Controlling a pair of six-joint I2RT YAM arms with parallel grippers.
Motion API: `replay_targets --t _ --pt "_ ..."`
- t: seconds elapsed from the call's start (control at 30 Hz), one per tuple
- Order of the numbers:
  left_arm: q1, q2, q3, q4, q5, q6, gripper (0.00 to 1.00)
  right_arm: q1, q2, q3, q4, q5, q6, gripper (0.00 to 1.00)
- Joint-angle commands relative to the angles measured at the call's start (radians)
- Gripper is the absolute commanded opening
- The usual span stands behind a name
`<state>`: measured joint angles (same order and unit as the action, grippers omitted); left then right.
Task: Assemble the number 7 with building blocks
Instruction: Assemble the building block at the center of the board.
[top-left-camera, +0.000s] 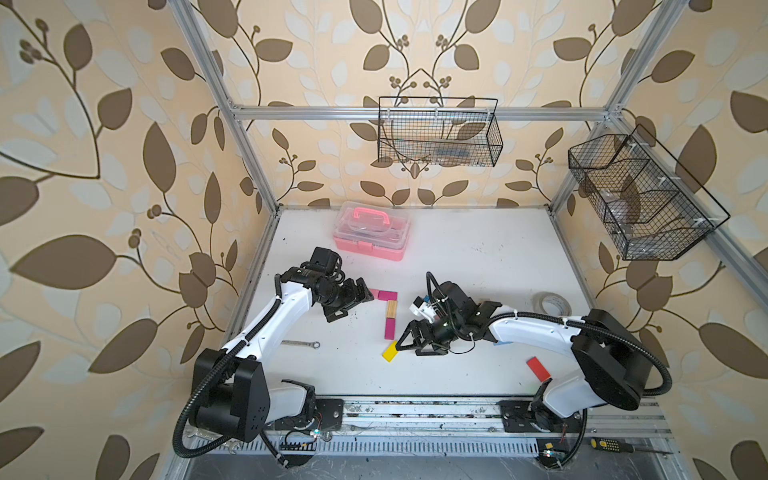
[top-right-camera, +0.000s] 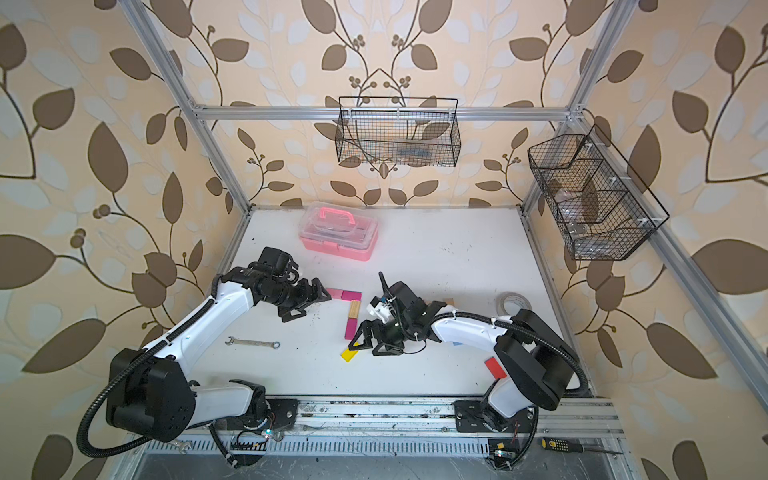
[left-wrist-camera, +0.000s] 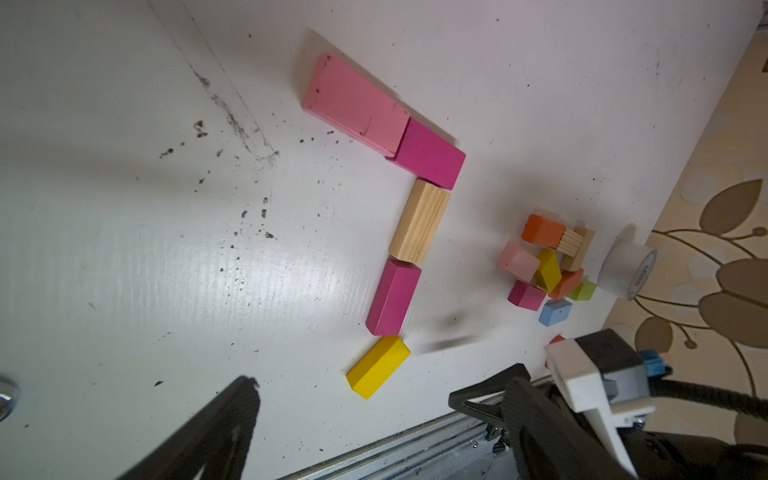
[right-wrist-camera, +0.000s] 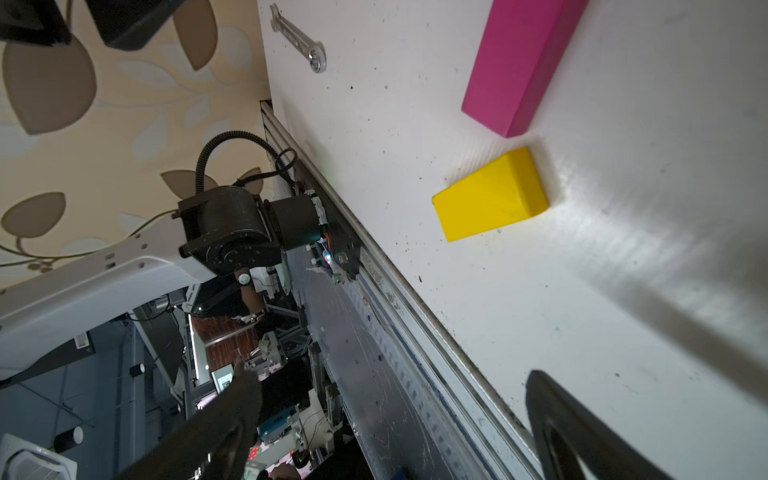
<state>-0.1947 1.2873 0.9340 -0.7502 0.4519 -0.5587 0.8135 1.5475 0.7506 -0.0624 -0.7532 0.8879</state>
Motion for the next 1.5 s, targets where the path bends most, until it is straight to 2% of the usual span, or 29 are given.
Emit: replay_targets --t 0.0,0.4,1.07,1.47 --pt "0.008 0.012 -0.006 0.026 0.056 -0.015 0.95 0.020 0.044 -0.035 0.092 -0.026 0.044 1.00" --pt "0.008 0.064 0.045 -0.020 0.068 0.025 0.95 0.012 0.134 -0.050 0.138 -0.012 0.027 1.00" --pt "0.008 0.072 0.068 -0.028 0.058 0.028 0.96 0.003 0.151 -0.077 0.164 0.017 0.016 1.00" --pt "0.008 0.063 0.058 -0.017 0.056 0.016 0.96 0.001 0.249 0.016 0.144 -0.001 -0.025 1.00"
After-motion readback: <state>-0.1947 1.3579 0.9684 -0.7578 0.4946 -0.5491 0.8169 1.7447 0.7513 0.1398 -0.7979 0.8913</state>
